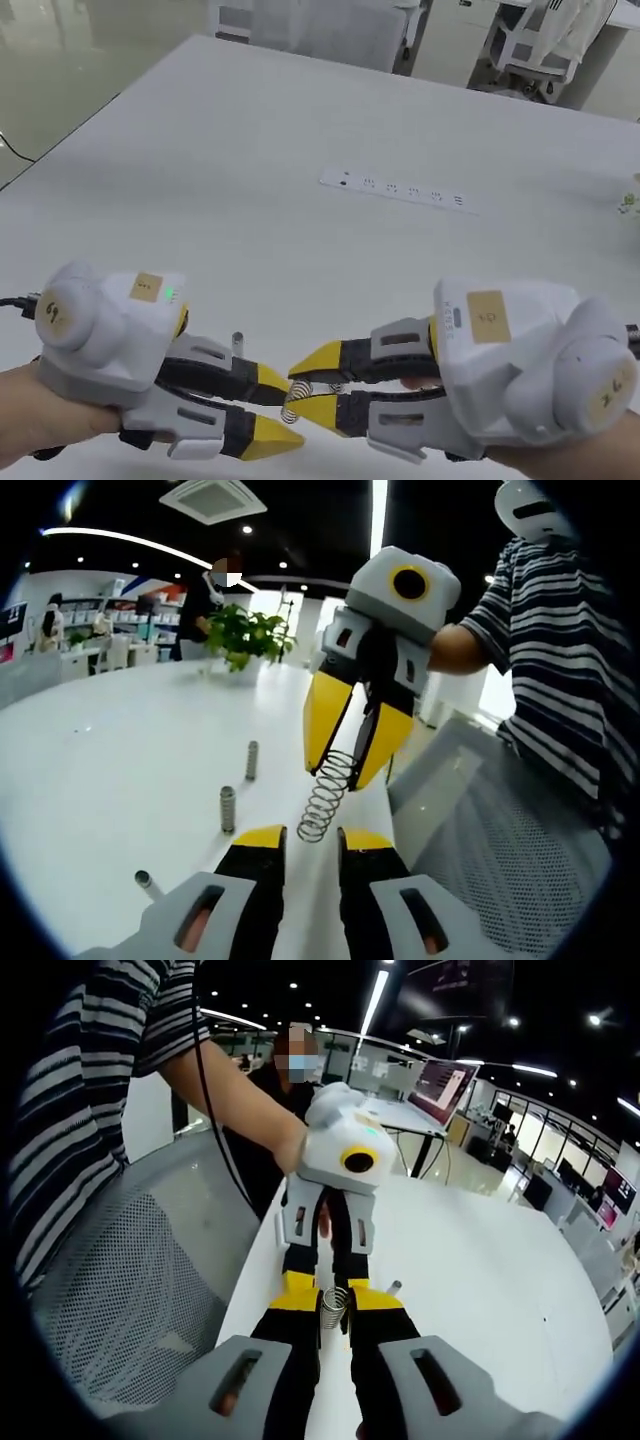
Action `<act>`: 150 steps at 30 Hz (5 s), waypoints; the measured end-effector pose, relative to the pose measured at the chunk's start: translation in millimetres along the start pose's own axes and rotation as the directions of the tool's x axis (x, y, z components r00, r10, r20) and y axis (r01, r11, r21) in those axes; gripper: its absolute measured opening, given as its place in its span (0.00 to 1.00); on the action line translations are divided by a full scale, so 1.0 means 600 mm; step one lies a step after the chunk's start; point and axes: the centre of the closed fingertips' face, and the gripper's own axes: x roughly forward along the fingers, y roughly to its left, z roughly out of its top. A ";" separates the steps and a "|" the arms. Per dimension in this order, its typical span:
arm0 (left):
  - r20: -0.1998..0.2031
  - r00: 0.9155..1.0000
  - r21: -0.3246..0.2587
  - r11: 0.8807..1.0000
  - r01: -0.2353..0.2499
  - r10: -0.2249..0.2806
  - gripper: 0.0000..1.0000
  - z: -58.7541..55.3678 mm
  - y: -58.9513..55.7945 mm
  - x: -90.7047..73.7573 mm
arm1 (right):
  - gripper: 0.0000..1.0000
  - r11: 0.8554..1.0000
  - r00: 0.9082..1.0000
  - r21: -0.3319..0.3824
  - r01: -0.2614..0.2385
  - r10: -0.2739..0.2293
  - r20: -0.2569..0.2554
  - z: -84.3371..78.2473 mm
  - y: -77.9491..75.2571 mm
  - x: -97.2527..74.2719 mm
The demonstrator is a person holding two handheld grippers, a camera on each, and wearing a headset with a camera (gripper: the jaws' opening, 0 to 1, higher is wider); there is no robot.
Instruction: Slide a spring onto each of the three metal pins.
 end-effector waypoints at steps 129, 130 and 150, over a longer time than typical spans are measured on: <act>0.071 0.917 -0.209 0.905 -0.370 0.392 0.98 -0.058 0.077 -0.186 | 0.07 0.994 0.999 0.109 0.009 -0.003 -0.049 -0.011 -0.139 0.136; 0.071 0.917 -0.209 0.905 -0.372 0.393 0.98 -0.058 0.078 -0.186 | 0.07 0.994 0.999 0.112 0.008 -0.003 -0.049 -0.011 -0.139 0.136; 0.064 0.916 -0.217 0.901 -0.375 0.397 0.97 -0.064 0.076 -0.186 | 0.08 0.997 0.991 0.080 -0.002 0.013 -0.130 -0.050 -0.130 0.162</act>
